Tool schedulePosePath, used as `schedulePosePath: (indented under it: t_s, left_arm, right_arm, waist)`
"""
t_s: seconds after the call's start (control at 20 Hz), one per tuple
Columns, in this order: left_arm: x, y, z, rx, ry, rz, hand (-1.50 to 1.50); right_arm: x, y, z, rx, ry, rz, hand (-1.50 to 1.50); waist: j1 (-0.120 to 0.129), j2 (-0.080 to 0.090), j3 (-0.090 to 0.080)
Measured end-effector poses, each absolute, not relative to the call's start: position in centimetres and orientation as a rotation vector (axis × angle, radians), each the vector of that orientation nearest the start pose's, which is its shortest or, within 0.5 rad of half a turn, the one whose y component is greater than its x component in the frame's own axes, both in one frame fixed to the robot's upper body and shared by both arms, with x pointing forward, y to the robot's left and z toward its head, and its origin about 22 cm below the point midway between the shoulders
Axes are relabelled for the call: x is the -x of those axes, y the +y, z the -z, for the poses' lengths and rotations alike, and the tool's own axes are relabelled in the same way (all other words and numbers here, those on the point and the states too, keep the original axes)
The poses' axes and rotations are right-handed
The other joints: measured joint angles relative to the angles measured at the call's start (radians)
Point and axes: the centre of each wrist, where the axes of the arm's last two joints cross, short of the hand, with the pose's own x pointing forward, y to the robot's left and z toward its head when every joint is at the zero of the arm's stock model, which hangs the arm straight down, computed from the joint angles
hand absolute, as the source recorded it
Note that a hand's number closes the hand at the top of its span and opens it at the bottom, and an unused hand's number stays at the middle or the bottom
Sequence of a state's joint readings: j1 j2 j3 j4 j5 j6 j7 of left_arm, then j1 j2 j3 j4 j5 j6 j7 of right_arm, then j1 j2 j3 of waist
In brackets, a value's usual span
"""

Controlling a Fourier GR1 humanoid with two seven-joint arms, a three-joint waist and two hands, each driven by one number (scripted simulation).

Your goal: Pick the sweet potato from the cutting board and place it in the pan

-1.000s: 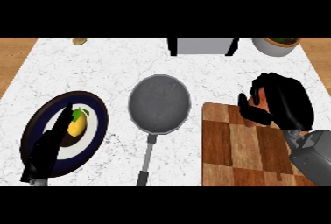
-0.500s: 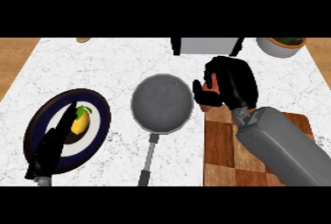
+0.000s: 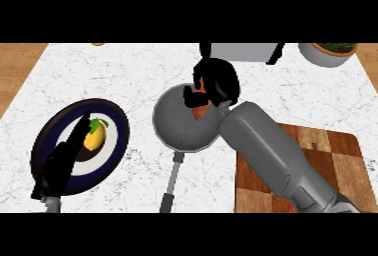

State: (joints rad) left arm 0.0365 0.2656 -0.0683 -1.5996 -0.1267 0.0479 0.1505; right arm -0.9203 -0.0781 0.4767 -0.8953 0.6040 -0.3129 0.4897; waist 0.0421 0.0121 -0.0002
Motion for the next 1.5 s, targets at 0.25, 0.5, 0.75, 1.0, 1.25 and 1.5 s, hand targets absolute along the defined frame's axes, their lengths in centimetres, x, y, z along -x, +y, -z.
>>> schedulePosePath:
  t_s: [0.25,0.5,0.75,1.0,1.25,1.5]
  left_arm:
    - [-23.6,27.1,-1.2,-0.297,-1.408,0.306,0.00]
    - [-23.8,26.5,-1.2,-0.279,-1.427,0.329,0.00]
    - [-24.3,25.9,-1.4,-0.265,-1.438,0.351,0.00]
    - [-24.7,25.9,-1.9,-0.260,-1.438,0.351,0.00]
    - [-24.1,25.8,-1.4,-0.268,-1.430,0.343,0.00]
    - [-24.1,26.8,-1.6,-0.291,-1.421,0.319,0.00]
  right_arm:
    - [-39.8,-4.6,-6.9,0.774,-1.440,-0.949,1.50]
    - [-40.0,-5.5,-4.9,0.618,-1.312,-0.903,-1.50]
    - [-40.1,-6.7,-3.5,0.449,-1.255,-0.722,-1.50]
    - [-40.3,-6.9,-3.9,0.387,-1.385,-0.538,-1.50]
    - [-40.9,-7.3,-4.5,0.397,-1.498,-0.310,-1.50]
    - [-41.7,-8.4,-4.7,0.445,-1.522,-0.096,-1.50]
  waist:
    - [0.022,0.007,0.000]
    - [0.054,0.018,0.001]
    - [0.078,0.024,0.002]
    - [0.080,0.021,0.003]
    - [0.069,0.016,0.002]
    - [0.037,0.010,0.002]
